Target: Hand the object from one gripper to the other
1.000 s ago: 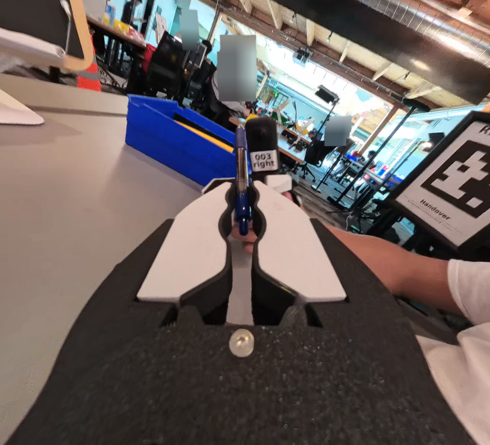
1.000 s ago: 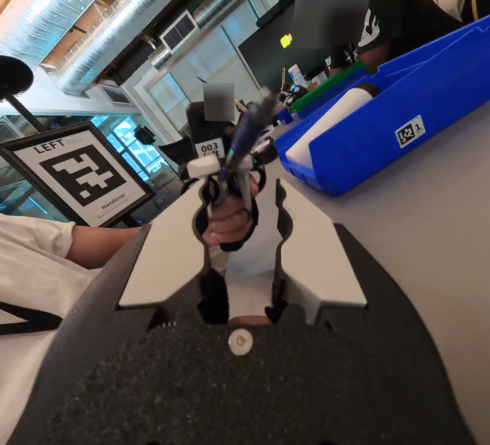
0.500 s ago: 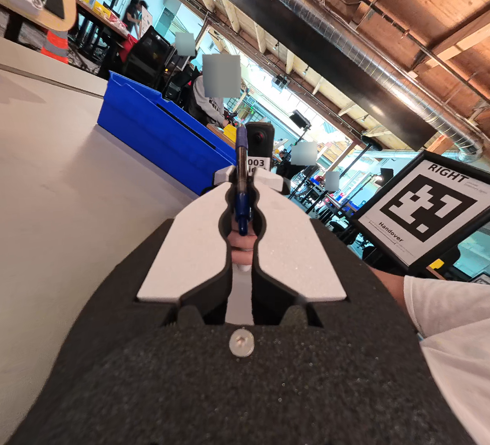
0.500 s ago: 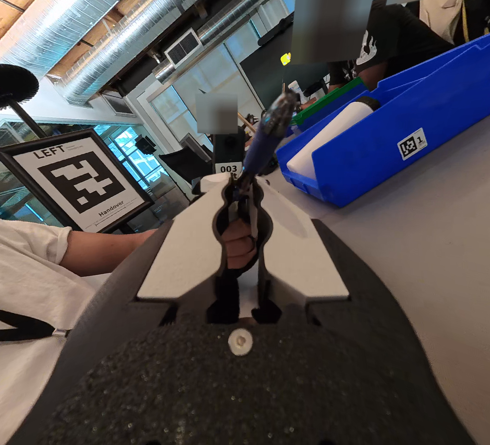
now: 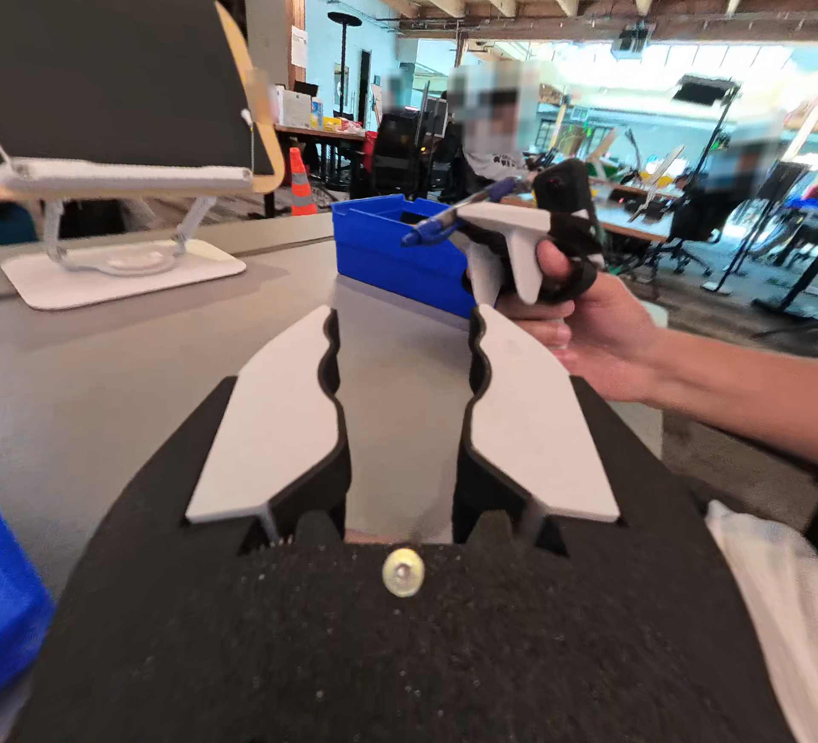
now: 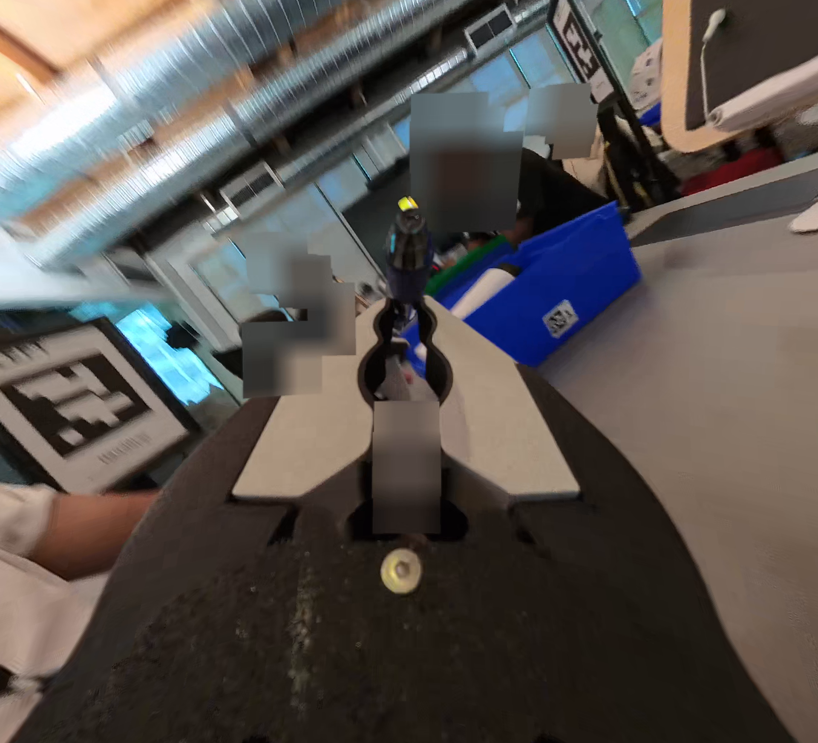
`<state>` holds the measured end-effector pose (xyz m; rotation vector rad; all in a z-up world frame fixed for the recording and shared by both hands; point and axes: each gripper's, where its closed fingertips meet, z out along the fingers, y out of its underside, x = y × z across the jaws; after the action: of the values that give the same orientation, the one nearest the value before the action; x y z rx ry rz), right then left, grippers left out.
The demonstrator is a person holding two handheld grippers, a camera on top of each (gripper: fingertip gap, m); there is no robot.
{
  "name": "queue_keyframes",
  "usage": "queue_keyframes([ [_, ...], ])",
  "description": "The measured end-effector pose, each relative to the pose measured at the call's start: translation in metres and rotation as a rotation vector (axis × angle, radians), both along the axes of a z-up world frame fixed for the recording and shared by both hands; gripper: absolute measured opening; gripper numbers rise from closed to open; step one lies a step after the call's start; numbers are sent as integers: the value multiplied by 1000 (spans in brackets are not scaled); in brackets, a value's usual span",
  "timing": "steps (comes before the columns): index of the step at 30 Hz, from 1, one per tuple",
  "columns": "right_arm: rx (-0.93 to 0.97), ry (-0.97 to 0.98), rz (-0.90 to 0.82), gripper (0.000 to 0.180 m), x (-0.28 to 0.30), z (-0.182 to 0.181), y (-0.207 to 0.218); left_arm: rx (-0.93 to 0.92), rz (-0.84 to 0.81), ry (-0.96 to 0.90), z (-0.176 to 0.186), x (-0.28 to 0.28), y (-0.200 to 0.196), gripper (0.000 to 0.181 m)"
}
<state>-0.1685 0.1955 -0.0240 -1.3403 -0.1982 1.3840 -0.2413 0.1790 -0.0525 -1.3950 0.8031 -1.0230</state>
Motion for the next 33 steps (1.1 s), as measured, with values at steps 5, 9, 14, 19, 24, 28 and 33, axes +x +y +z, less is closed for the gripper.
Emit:
queue_keyframes([
  [5, -49, 376, 79, 10, -10, 13, -11, 20, -20, -65, 7, 18, -18, 54],
  [9, 131, 247, 83, 9, -45, 25, -31, -353, -168, -353, 24, 5, -17, 50],
  [14, 193, 156, 52, 9, -66, 17, -36, -520, -282, -574, 42, -14, -18, 21],
  [19, 181, 114, 62, 9, -78, 10, -38, -535, -322, -601, 44, -10, -24, 21],
  [24, 177, 72, 55, 10, -84, 9, -39, -551, -347, -583, 40, -11, -22, 11],
  [28, 182, -42, 77, 18, -84, 3, -39, -542, -337, -562, 39, -16, -16, 10],
  [33, 327, -483, -76, 57, -47, -16, -23, -495, -240, -491, 31, -32, 5, 10],
])
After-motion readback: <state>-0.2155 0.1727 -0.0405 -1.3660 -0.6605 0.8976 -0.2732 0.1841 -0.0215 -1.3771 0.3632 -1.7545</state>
